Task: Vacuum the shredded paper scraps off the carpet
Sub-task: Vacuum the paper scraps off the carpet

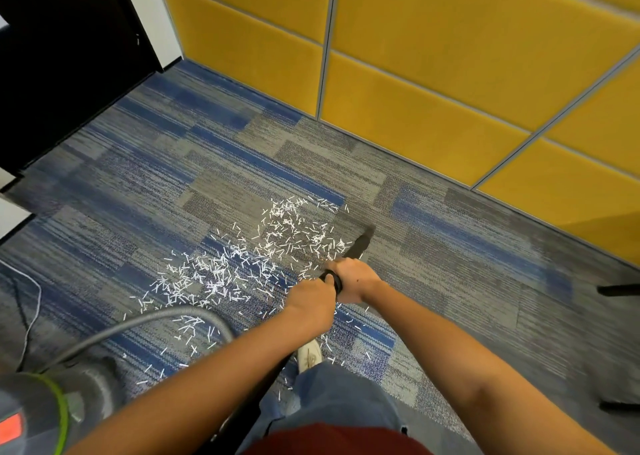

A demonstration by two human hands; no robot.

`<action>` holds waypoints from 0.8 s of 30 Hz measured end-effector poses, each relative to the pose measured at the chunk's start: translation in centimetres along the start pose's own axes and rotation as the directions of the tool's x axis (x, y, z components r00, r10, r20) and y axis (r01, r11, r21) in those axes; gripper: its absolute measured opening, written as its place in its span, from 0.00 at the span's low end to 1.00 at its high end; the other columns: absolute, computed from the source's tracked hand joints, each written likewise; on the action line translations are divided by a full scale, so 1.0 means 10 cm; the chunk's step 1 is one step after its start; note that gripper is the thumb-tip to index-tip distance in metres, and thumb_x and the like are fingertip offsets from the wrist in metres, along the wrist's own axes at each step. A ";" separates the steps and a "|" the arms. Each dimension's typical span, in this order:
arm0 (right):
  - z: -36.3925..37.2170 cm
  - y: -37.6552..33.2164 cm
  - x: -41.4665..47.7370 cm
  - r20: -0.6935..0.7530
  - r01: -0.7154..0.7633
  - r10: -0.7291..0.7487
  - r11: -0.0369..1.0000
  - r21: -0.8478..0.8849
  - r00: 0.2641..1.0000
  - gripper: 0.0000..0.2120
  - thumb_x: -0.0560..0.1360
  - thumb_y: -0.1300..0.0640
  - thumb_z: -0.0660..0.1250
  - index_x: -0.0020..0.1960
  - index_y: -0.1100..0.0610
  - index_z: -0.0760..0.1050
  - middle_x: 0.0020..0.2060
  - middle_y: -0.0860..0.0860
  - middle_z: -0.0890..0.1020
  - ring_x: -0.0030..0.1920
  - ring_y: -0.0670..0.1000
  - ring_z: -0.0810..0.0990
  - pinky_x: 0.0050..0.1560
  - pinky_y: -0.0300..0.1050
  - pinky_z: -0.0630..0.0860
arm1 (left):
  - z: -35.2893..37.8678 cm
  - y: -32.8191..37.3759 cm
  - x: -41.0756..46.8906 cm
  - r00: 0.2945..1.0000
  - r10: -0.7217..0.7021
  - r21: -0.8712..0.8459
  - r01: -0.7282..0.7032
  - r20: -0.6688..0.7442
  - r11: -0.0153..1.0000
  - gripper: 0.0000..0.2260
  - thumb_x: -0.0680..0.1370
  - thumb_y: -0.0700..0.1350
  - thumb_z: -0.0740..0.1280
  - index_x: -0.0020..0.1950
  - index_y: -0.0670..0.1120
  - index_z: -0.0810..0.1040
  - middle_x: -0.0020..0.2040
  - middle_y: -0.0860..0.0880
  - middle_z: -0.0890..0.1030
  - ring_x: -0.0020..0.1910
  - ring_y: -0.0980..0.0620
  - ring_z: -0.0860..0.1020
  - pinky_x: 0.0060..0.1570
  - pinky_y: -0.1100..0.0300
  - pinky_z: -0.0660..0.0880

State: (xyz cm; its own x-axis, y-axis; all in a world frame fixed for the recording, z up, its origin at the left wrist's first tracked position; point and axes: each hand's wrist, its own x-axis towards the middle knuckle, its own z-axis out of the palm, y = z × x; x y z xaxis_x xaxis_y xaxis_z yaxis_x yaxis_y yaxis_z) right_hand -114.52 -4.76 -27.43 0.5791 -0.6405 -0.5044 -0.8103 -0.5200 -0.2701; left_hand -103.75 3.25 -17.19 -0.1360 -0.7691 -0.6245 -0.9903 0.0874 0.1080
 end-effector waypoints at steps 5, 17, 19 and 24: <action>0.02 0.07 -0.05 0.012 -0.026 0.026 0.999 0.029 1.000 0.17 0.70 0.55 0.67 0.58 0.56 0.74 0.48 0.54 0.80 0.49 0.56 0.80 0.50 0.51 0.79 | 0.00 0.05 0.01 0.999 0.031 -0.001 -0.031 -0.012 1.000 0.29 0.79 0.37 0.59 0.77 0.42 0.50 0.61 0.42 0.74 0.59 0.44 0.74 0.51 0.55 0.73; -0.17 -0.03 0.29 0.038 0.069 -0.069 0.998 0.002 0.997 0.09 0.71 0.58 0.66 0.52 0.55 0.73 0.46 0.54 0.80 0.47 0.56 0.80 0.46 0.48 0.77 | -0.10 -0.12 0.11 0.995 -0.093 -0.062 0.091 -0.037 0.994 0.30 0.79 0.38 0.60 0.77 0.43 0.49 0.59 0.43 0.74 0.57 0.45 0.75 0.49 0.56 0.73; -0.22 -0.07 0.38 0.048 0.095 -0.095 0.995 -0.010 0.994 0.08 0.71 0.59 0.66 0.50 0.55 0.72 0.45 0.55 0.79 0.46 0.56 0.79 0.45 0.47 0.76 | -0.11 -0.17 0.13 0.990 -0.129 -0.095 0.124 -0.054 0.988 0.28 0.80 0.37 0.59 0.77 0.43 0.50 0.58 0.44 0.75 0.56 0.46 0.75 0.48 0.56 0.73; -0.31 -0.13 0.58 0.022 0.146 -0.146 0.989 0.016 0.989 0.06 0.72 0.59 0.65 0.49 0.56 0.73 0.45 0.55 0.79 0.46 0.56 0.79 0.45 0.45 0.74 | -0.19 -0.25 0.21 0.979 -0.193 -0.113 0.184 -0.071 0.976 0.28 0.80 0.37 0.58 0.77 0.43 0.50 0.59 0.43 0.74 0.56 0.46 0.75 0.46 0.57 0.71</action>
State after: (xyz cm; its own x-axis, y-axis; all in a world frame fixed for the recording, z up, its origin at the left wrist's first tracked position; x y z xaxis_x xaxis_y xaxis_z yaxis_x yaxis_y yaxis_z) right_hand -109.85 -9.60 -27.44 0.6894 -0.5447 -0.4776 -0.7184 -0.5987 -0.3542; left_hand -101.47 0.22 -17.32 0.0601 -0.8142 -0.5775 -0.9887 -0.1281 0.0776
